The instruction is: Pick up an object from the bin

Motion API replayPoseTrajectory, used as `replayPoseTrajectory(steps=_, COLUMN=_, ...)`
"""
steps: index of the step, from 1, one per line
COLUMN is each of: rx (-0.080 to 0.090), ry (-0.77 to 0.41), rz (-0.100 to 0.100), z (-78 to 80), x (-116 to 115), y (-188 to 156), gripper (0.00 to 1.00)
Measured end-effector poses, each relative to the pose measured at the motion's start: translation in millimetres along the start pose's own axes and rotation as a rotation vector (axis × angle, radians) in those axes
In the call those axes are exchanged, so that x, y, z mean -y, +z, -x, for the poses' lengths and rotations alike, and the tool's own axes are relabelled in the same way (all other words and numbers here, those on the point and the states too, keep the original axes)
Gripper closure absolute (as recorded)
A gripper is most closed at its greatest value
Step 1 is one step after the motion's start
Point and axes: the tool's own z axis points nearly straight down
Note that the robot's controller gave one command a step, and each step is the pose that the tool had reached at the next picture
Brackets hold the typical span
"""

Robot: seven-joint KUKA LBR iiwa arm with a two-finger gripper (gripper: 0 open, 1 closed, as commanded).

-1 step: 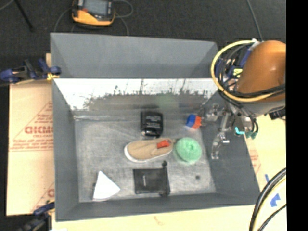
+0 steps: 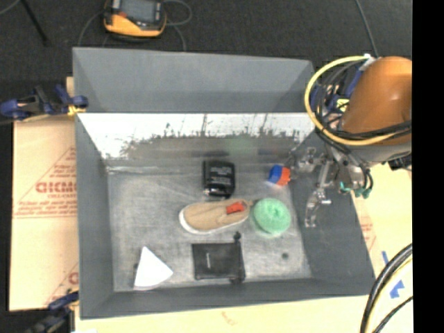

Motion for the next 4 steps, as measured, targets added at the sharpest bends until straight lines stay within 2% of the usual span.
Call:
replayPoseTrajectory(steps=1, rx=0.007, ry=-0.006, rz=-0.001, z=7.2, x=0, y=55, gripper=0.00)
replayPoseTrajectory(steps=2, rx=0.005, ry=-0.129, rz=-0.001, z=0.2, x=0, y=123, gripper=0.00)
replayPoseTrajectory(steps=3, rx=0.006, ry=-0.038, rz=0.000, z=25.1, x=3, y=134, gripper=1.00)
replayPoseTrajectory(steps=4, rx=0.006, ry=-0.039, rz=0.000, z=25.1, x=3, y=134, gripper=1.00)
